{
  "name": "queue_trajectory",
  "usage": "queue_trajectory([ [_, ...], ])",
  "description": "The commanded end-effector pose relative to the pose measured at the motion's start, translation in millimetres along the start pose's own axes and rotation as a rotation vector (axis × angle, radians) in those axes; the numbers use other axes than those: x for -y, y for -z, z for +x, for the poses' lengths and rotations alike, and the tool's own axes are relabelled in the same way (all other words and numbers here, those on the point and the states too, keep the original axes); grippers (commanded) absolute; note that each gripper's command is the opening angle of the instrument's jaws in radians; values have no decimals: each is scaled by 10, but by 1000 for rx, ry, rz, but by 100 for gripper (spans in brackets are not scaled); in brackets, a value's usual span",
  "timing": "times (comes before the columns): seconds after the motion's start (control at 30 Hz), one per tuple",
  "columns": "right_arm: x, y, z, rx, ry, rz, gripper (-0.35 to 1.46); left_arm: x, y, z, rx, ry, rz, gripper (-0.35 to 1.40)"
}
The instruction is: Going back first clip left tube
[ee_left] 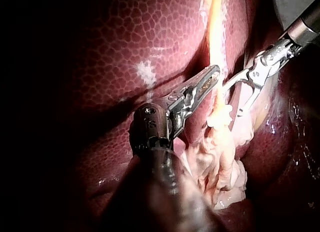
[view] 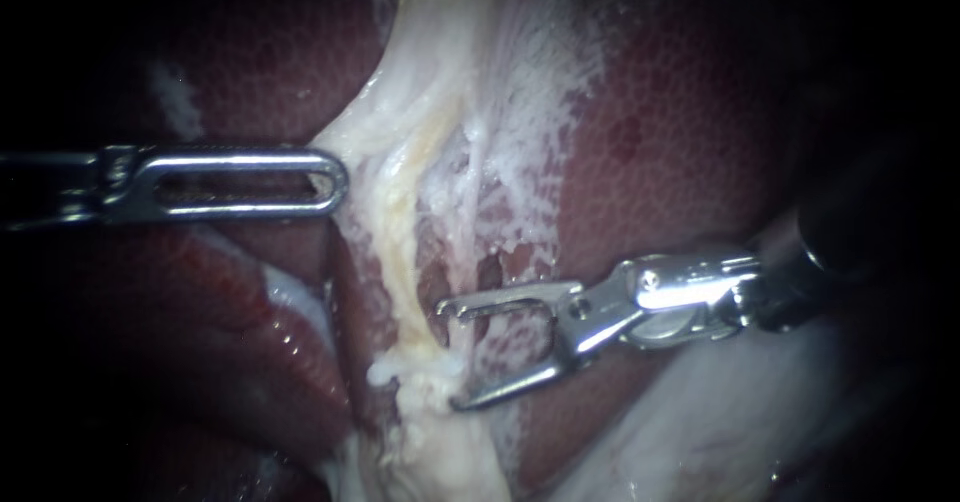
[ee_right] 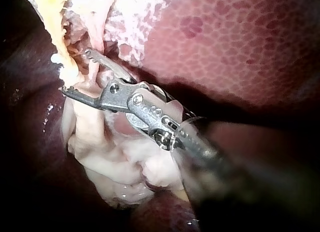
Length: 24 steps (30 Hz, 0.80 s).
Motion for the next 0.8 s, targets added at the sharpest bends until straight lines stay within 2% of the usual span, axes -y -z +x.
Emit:
queue_trajectory([
  [0.03, 1, 4, 2, -1, -3, 1, 60, 0, 0, 0, 0, 0, 0, -35],
  [0.13, 0, 20, 11, -5, -11, 3, 60, -1, 0, 0, 0, 0, 0, -35],
  [0.37, -5, 59, 34, -18, 43, -25, 60, -3, 0, 1, 0, 0, 1, -35],
  [0.6, -8, 90, 45, -24, 92, -47, 60, -4, 0, 2, -1, -1, 1, -35],
  [0.8, -4, 118, 50, -26, 125, -66, 60, -5, 0, 3, -1, -1, 1, -35],
])
